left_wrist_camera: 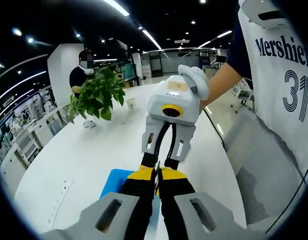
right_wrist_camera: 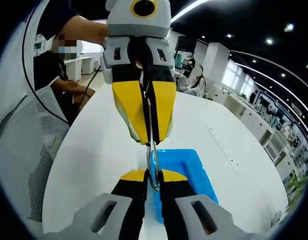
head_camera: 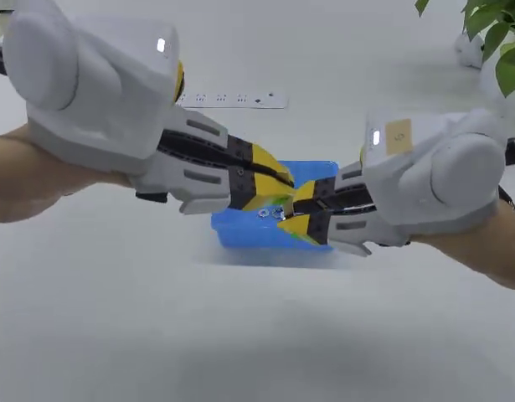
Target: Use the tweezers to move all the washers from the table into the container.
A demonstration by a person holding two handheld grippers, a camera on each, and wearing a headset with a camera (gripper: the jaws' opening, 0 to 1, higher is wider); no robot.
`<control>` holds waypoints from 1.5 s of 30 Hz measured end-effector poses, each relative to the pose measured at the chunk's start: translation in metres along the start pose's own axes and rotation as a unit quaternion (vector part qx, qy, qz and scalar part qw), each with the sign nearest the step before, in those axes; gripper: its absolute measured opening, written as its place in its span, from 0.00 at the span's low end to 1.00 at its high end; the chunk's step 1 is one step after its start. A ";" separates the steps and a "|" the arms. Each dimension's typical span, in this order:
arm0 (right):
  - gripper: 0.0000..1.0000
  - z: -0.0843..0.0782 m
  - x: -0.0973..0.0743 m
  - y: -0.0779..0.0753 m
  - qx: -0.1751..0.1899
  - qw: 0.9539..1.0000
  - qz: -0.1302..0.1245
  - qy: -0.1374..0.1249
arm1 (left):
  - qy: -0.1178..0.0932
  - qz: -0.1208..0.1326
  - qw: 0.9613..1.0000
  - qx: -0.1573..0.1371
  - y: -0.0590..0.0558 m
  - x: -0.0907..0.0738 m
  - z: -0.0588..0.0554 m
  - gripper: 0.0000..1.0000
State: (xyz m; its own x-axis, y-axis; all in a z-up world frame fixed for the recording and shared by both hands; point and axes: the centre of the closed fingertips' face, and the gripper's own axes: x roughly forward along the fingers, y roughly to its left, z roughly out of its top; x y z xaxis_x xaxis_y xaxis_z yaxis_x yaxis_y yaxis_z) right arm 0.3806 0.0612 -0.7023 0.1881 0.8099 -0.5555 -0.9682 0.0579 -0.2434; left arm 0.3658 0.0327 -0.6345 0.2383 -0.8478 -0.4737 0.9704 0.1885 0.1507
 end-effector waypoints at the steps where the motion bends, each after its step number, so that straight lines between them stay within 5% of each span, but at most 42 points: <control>1: 0.10 0.000 0.001 -0.006 -0.002 1.000 -0.002 0.001 | -0.001 0.002 1.000 0.001 0.006 0.001 0.000 0.06; 10: 0.10 -0.010 0.024 -0.037 -0.002 1.000 -0.016 0.006 | 0.014 0.018 1.000 0.012 0.040 0.009 -0.017 0.06; 20: 0.10 -0.037 0.062 -0.039 0.038 0.999 0.017 0.015 | 0.034 0.015 0.999 -0.020 0.058 0.020 -0.064 0.06; 26: 0.10 -0.047 0.071 -0.039 0.058 0.998 0.028 0.018 | 0.040 0.007 0.999 -0.030 0.063 0.028 -0.075 0.06; 32: 0.11 -0.055 0.073 -0.039 0.066 0.997 0.029 0.025 | 0.041 -0.003 0.998 -0.042 0.063 0.033 -0.081 0.06; 45: 0.13 -0.051 0.065 -0.043 0.080 0.996 0.026 0.017 | 0.046 -0.006 0.999 -0.028 0.055 0.032 -0.071 0.06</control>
State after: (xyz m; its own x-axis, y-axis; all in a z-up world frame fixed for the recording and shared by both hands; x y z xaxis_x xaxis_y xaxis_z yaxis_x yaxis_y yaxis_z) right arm 0.4429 0.0818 -0.7691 0.1403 0.7939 -0.5916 -0.9901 0.1111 -0.0856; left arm 0.4301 0.0513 -0.7033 0.2269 -0.8018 -0.5529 0.9732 0.2084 0.0971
